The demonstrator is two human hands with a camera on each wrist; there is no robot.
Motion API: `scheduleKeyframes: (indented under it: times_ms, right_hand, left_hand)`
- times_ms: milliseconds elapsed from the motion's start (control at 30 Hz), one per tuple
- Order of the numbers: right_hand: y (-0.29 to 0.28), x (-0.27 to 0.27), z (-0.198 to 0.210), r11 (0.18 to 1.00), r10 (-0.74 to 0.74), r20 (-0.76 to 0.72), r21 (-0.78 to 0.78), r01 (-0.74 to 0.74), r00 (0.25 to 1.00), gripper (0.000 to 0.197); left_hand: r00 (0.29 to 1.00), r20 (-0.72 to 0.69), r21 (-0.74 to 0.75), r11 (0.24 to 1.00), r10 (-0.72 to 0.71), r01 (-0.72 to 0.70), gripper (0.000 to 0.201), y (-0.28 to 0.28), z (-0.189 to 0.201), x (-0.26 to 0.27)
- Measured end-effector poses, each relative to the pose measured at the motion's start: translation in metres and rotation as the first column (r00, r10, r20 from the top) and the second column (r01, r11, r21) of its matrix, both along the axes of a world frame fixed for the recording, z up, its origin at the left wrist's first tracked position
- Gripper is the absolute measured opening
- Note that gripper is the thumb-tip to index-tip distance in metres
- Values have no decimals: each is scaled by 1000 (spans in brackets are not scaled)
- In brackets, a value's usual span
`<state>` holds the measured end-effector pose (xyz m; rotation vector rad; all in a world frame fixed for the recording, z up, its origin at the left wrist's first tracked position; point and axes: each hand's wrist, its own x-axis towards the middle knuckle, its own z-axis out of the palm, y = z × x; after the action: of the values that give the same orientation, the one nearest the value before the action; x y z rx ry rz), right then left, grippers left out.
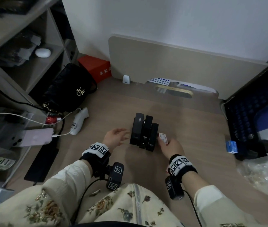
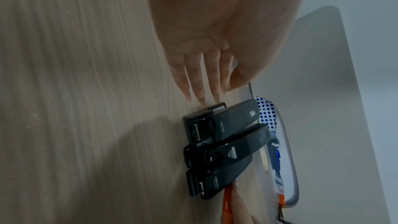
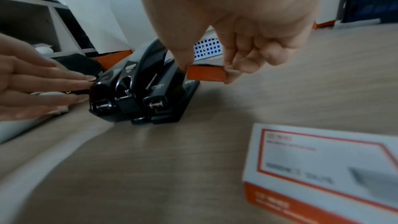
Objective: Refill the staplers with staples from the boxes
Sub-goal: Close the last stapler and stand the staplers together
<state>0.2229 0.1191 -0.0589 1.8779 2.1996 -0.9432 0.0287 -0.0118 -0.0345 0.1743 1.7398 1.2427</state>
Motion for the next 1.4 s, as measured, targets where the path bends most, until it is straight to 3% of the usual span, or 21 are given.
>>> scheduleKeyframes:
  times_ms: [100, 233, 367, 500, 700, 833, 1033, 1133, 1267, 1333, 1400]
  right_hand:
    - [-2, -9, -6, 998, 17, -131, -63, -25, 991, 50]
    - [-7, -4, -10, 998, 23, -210, -57, -35, 977, 37]
    - [-8, 12, -14, 990, 104, -265, -64, -125, 959, 45]
    - [-9, 19, -12, 926, 372, -116, -21, -377, 921, 47]
    - [-6, 20, -5, 889, 450, 134, 27, -457, 883, 46]
    - [-5, 22, -3, 884, 466, 78, -6, -467, 881, 47]
    - [-2, 50, 1, 965, 259, -29, -24, -260, 965, 48]
    - [-4, 68, 3, 961, 270, 89, -92, -262, 959, 64]
    - [-15, 86, -3, 923, 382, 305, -170, -345, 872, 99]
    - [-22, 88, -7, 928, 374, 321, -138, -347, 870, 88]
    - [-26, 87, -9, 939, 343, 304, -79, -335, 889, 63]
  left_hand:
    - [999, -16, -10, 1000, -30, 30, 18, 3, 0, 0]
    - [984, -102, -22, 990, -143, 141, 39, 8, 0, 5]
    - [954, -45, 13, 954, -298, 299, 58, 19, 2, 16]
    - [923, -91, 4, 926, -374, 376, 61, 24, -5, 19]
    - [928, -131, -41, 937, -349, 347, 57, 29, -11, 15]
    - [898, -192, -123, 918, -395, 377, 61, 32, -11, 16]
    - [833, -292, -251, 879, -469, 407, 67, 32, -13, 13]
    - [821, -307, -268, 872, -481, 411, 66, 31, -14, 13]
    - [828, -301, -247, 877, -473, 412, 66, 30, -15, 13]
    - [828, -288, -242, 873, -481, 423, 67, 30, -16, 12]
    - [833, -270, -220, 873, -483, 435, 75, 30, -19, 11]
